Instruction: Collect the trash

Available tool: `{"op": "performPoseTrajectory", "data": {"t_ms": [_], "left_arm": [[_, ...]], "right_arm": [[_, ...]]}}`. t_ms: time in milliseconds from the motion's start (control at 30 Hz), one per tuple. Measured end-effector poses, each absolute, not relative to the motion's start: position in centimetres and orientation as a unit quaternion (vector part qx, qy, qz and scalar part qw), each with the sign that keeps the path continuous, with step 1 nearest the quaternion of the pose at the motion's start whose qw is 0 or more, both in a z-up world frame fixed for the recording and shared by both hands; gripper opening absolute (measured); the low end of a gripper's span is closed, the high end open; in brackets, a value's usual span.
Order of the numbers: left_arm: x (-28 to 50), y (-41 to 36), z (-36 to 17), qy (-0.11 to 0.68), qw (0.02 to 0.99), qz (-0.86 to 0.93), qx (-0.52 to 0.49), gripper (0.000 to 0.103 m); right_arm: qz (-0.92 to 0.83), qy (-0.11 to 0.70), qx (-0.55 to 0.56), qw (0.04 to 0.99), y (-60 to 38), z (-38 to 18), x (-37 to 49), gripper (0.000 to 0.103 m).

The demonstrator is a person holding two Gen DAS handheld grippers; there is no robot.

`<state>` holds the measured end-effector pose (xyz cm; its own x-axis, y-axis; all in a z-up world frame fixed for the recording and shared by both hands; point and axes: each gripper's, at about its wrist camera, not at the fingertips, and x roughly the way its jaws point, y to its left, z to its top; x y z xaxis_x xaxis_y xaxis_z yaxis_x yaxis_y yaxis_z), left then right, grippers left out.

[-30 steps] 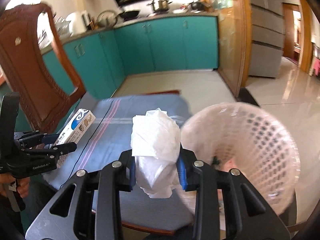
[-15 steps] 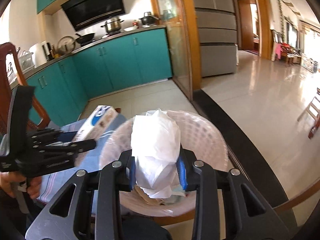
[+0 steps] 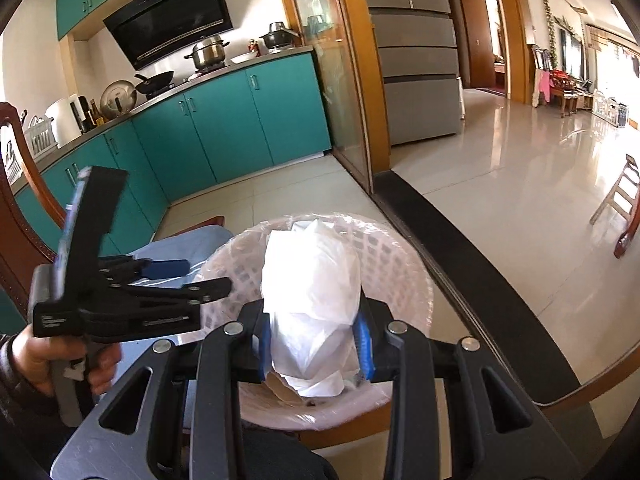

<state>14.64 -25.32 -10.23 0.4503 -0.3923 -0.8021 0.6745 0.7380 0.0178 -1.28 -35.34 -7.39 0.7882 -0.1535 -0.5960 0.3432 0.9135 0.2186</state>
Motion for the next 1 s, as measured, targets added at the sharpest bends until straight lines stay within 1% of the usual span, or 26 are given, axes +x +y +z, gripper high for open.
{"op": "performPoseTrajectory", "data": {"t_ms": [100,167,200,233,267,300,333,400,533,600,800,1000], "left_arm": [[13.7,-23.3,-8.7,0.387,0.858,-0.288,0.175,0.073],[12.8,-21.6,-7.6,0.370,0.872,-0.269,0.173,0.077],[12.4,-20.8,-7.2,0.363,0.878,-0.262,0.170,0.079],[11.9,-19.9,-6.6,0.355,0.884,-0.255,0.165,0.083],[11.2,-18.8,-6.0,0.346,0.891,-0.246,0.158,0.087],[10.5,-17.8,-5.4,0.337,0.898,-0.239,0.153,0.087],[9.8,-16.8,-4.9,0.328,0.904,-0.232,0.149,0.089],[8.8,-15.1,-4.0,0.316,0.912,-0.218,0.145,0.092],[6.5,-11.7,-2.3,0.297,0.928,-0.179,0.139,0.098],[5.5,-10.3,-1.7,0.290,0.933,-0.166,0.136,0.100],[0.9,-5.6,0.6,0.255,0.953,-0.118,0.117,0.100],[-2.1,-2.3,2.4,0.227,0.964,-0.079,0.111,0.100]], "right_arm": [[-0.123,0.311,0.159,0.929,-34.9,-8.1,0.3,0.033],[-0.126,0.327,0.156,0.924,-34.6,-8.7,1.3,0.040],[-0.129,0.335,0.155,0.920,-34.3,-8.9,1.8,0.050],[-0.131,0.341,0.153,0.918,-34.1,-9.1,2.1,0.059],[-0.136,0.345,0.149,0.917,-33.7,-9.2,2.1,0.065],[-0.141,0.344,0.144,0.917,-33.2,-9.2,2.0,0.075],[-0.144,0.339,0.139,0.919,-32.7,-9.0,1.7,0.082],[-0.141,0.334,0.130,0.923,-31.7,-8.7,1.0,0.087],[-0.142,0.317,0.098,0.933,-29.3,-6.7,-0.4,0.094],[-0.136,0.291,0.084,0.943,-27.5,-4.7,-1.6,0.099],[-0.100,0.230,0.040,0.967,-22.6,-0.6,-5.1,0.100],[-0.087,0.209,0.020,0.974,-20.0,1.5,-6.7,0.100]]}}
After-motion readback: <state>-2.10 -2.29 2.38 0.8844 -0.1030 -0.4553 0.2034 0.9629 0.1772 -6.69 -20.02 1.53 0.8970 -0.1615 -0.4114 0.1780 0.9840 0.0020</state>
